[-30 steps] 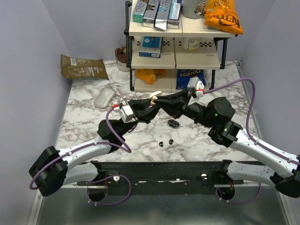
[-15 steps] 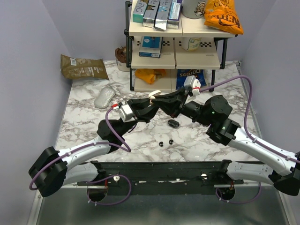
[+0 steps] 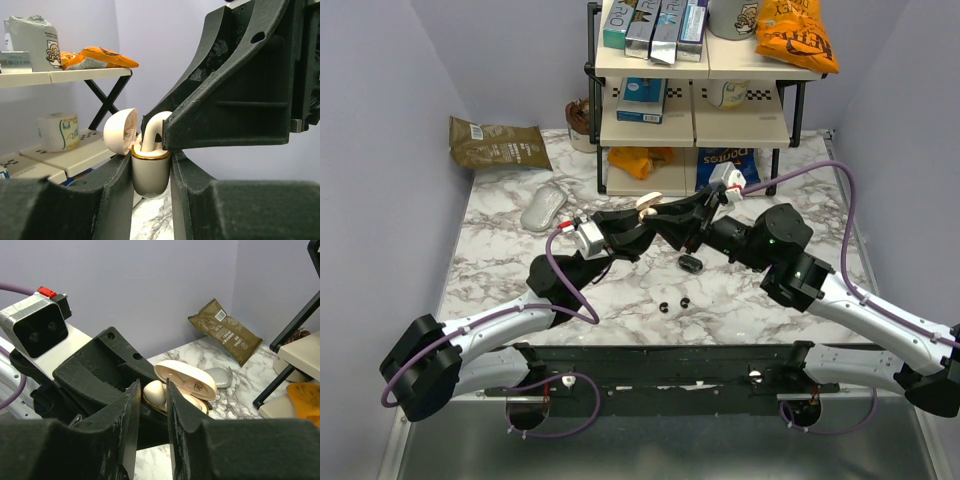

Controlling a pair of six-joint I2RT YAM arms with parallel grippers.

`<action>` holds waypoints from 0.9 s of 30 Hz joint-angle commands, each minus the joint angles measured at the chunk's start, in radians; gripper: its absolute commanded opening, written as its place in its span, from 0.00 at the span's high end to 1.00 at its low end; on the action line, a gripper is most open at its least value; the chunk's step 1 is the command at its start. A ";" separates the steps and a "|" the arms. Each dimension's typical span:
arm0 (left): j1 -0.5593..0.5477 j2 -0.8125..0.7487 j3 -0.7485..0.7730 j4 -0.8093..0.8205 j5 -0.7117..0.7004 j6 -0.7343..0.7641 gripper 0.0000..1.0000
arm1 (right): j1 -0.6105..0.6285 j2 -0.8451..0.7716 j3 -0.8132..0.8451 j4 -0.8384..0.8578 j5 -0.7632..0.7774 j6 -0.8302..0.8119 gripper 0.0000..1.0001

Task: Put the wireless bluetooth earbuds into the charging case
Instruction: Place the earbud in the charging case, then adjust the earbud with the charging case.

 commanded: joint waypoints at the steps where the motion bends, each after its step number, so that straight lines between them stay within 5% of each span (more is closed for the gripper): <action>1: -0.002 -0.012 0.003 0.069 -0.009 -0.007 1.00 | 0.004 -0.011 0.008 -0.049 0.058 0.000 0.62; 18: -0.002 -0.002 -0.036 0.103 -0.048 -0.037 1.00 | 0.004 0.012 0.129 -0.123 0.139 0.051 0.46; 27: 0.000 -0.008 -0.050 0.106 -0.055 -0.042 1.00 | 0.006 0.015 0.159 -0.172 0.222 0.022 0.50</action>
